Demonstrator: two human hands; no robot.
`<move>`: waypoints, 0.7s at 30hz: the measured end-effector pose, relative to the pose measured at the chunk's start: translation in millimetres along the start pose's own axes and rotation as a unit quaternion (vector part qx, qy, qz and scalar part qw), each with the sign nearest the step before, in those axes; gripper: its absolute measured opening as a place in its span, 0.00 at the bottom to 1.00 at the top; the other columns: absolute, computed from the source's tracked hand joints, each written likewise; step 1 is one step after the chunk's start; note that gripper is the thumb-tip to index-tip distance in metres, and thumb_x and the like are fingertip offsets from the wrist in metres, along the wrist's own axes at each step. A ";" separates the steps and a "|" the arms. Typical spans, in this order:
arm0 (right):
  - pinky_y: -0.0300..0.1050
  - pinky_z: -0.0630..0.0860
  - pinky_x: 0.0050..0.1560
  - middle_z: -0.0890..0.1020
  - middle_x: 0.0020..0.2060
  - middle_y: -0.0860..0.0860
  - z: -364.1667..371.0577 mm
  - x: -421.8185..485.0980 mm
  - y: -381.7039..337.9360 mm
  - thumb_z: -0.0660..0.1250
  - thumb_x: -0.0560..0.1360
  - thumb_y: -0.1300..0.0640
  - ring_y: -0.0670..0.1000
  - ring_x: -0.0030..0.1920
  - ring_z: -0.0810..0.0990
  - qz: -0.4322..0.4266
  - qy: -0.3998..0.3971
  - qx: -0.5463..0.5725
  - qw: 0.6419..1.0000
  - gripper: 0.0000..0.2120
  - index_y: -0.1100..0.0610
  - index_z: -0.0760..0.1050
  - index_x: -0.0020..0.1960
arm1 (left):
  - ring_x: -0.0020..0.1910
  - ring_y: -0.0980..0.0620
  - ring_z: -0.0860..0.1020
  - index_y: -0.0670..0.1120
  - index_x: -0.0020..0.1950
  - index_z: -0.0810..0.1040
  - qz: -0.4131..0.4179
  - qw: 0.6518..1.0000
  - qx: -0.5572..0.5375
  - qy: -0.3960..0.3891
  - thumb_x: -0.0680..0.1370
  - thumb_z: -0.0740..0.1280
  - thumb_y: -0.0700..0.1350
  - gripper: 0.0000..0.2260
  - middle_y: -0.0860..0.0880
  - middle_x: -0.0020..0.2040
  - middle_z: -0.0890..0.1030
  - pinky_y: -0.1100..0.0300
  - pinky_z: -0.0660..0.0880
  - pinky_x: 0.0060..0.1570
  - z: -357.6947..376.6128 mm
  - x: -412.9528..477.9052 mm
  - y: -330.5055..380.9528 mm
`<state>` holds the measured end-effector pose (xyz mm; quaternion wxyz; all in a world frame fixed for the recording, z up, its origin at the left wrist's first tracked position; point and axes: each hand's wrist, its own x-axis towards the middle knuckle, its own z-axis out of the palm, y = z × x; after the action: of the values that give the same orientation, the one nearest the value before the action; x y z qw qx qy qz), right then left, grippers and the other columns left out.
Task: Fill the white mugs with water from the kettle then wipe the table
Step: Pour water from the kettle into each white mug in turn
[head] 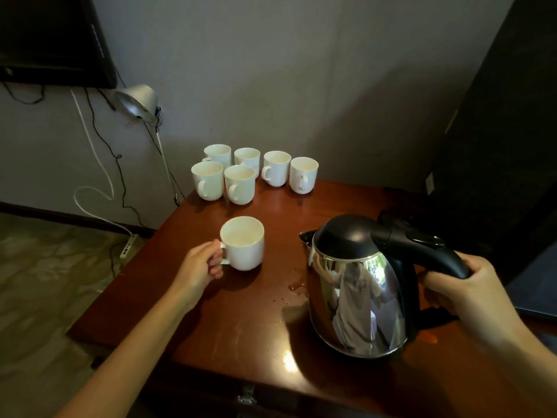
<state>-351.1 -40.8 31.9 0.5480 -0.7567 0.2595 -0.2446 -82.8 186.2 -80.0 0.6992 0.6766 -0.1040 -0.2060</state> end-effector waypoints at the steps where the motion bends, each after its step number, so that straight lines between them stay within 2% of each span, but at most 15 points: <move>1: 0.34 0.66 0.22 0.73 0.21 0.53 -0.5 -0.3 0.8 0.63 0.69 0.76 0.47 0.21 0.70 0.000 0.000 0.000 1.000 0.06 0.68 0.75 0.41 | 0.29 0.54 0.61 0.44 0.35 0.66 0.003 1.000 0.000 0.011 0.82 0.54 0.44 0.15 0.50 0.30 0.63 0.58 0.60 0.33 -3.3 6.5 2.0; 11: 0.35 0.66 0.23 0.72 0.20 0.51 -2.9 -1.8 4.3 0.65 0.69 0.74 0.46 0.22 0.70 -0.002 0.012 0.001 1.000 0.08 0.64 0.77 0.40 | 0.29 0.53 0.61 0.45 0.34 0.66 0.015 0.995 -0.004 0.095 0.82 0.54 0.45 0.16 0.49 0.30 0.63 0.59 0.61 0.33 -8.3 61.3 17.7; 15: 0.34 0.66 0.24 0.71 0.20 0.50 -5.1 -3.8 6.4 0.65 0.69 0.75 0.46 0.22 0.70 -0.001 0.015 0.007 1.000 0.09 0.64 0.78 0.42 | 0.28 0.54 0.61 0.46 0.35 0.66 0.003 0.995 -0.019 0.098 0.82 0.55 0.45 0.16 0.50 0.31 0.63 0.60 0.61 0.32 -6.2 69.0 17.0; 21: 0.34 0.65 0.23 0.71 0.20 0.51 -6.7 -6.9 6.9 0.65 0.68 0.75 0.47 0.22 0.69 0.003 0.014 0.007 1.000 0.11 0.60 0.76 0.36 | 0.28 0.53 0.61 0.46 0.34 0.66 -0.007 0.995 -0.010 0.097 0.82 0.54 0.45 0.16 0.49 0.31 0.63 0.60 0.61 0.32 -9.5 74.8 13.1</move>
<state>-361.5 -42.8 26.5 0.5502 -0.7485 0.2677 -0.2558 -10.0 162.8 -77.7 0.7116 0.6869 -0.0289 -0.1449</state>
